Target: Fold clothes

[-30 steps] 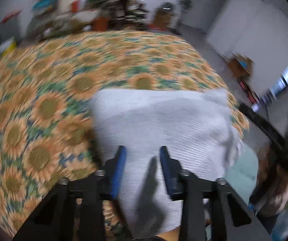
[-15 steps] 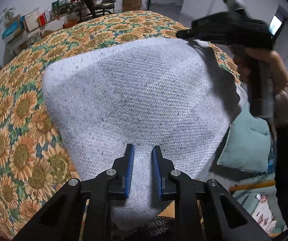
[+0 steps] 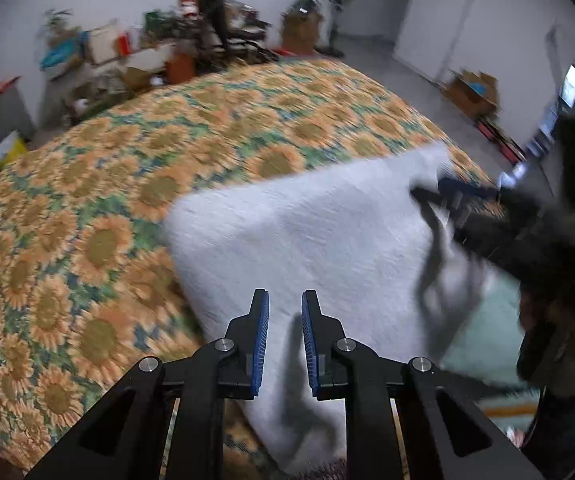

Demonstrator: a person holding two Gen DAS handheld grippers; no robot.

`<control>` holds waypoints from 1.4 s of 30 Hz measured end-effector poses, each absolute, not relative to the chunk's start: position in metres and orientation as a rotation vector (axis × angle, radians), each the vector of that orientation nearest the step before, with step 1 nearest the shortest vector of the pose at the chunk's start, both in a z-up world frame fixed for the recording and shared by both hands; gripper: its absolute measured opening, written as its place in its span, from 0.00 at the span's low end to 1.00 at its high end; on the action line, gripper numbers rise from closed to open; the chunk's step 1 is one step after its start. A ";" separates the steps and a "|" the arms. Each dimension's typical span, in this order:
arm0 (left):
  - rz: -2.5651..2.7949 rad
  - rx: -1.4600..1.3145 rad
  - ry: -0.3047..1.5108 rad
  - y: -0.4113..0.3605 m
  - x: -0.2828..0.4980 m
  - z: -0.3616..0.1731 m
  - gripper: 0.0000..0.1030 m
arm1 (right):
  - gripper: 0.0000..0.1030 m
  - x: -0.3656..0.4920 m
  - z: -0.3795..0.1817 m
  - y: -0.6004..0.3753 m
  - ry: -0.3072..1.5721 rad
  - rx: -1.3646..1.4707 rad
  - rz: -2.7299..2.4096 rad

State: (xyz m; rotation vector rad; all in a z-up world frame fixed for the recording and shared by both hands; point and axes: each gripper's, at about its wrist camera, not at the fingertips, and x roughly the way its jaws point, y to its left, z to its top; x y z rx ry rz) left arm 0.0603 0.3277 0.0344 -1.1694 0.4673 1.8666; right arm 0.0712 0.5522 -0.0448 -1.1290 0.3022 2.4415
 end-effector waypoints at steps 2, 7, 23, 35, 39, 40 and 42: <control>1.882 -1.179 0.449 0.326 0.056 0.027 0.17 | 0.48 0.071 -0.057 0.571 0.479 -1.039 2.465; 1.908 -1.214 0.384 0.319 0.043 0.014 0.17 | 0.74 0.077 -0.063 0.599 0.702 -1.029 2.382; 1.785 -1.378 0.182 0.292 0.043 0.006 0.17 | 0.67 0.141 -0.040 0.549 0.544 -1.026 2.255; 1.754 -1.377 0.241 0.298 0.065 -0.005 0.17 | 0.81 0.115 -0.068 0.517 0.426 -1.171 2.331; 1.766 -1.371 0.205 0.295 0.069 -0.004 0.17 | 0.83 0.111 -0.073 0.519 0.436 -1.155 2.343; 1.775 -1.361 0.211 0.296 0.071 -0.004 0.17 | 0.84 0.111 -0.074 0.520 0.438 -1.152 2.347; 1.778 -1.359 0.211 0.297 0.065 -0.006 0.17 | 0.84 0.114 -0.074 0.518 0.442 -1.149 2.350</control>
